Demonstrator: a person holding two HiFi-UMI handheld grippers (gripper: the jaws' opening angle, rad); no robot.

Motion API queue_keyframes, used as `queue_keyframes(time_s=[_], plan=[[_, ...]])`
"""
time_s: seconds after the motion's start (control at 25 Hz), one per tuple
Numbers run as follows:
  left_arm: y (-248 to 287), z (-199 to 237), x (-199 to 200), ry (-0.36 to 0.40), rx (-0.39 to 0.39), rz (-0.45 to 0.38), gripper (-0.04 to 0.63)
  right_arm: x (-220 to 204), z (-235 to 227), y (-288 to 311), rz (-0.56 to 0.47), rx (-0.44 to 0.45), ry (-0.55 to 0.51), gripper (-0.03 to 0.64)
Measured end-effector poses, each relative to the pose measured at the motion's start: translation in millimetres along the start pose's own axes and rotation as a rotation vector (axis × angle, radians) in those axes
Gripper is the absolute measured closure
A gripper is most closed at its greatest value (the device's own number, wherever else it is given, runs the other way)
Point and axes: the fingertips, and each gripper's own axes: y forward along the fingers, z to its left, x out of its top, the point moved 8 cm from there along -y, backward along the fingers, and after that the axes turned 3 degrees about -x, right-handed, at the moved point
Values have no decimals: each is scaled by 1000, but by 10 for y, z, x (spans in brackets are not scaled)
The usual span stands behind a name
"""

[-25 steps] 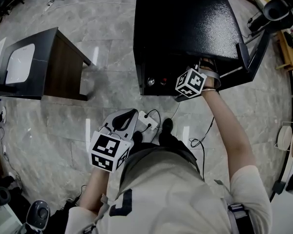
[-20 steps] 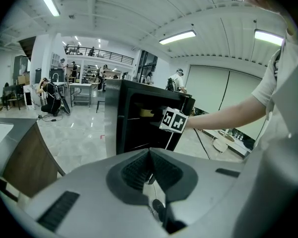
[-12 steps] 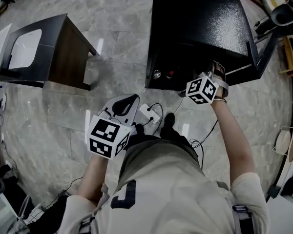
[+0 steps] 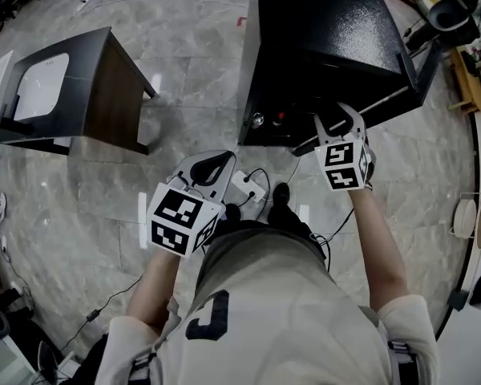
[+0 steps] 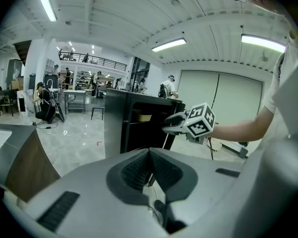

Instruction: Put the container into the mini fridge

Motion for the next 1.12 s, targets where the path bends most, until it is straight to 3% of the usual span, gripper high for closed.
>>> queue_keyframes(time_s=[0.16,0.2,0.24,0.28,0.52,0.8,1.12], plan=[[-55,-59,-182,34,-56,56,538,16,76,-370,-7,28,204,427],[-55,-75,-225,41,-67,70,538,16,106,-472,-13,39,227,463],[-54,-92,-253,46,-77,79,538,23,139,-576,-24,56,253,542],[-55,-113,-263,49,-87,83,538,38,171,-680,-37,79,285,559],[-66,-304,-139,78,-95,57,538,127,240,-1138,-145,212,537,588],[113,-792,-19,115,-72,46,538,60,-80,-1632,-290,356,577,588],[488,-1672,48,132,-67,40,538,-579,-478,-2094,-356,443,645,588]])
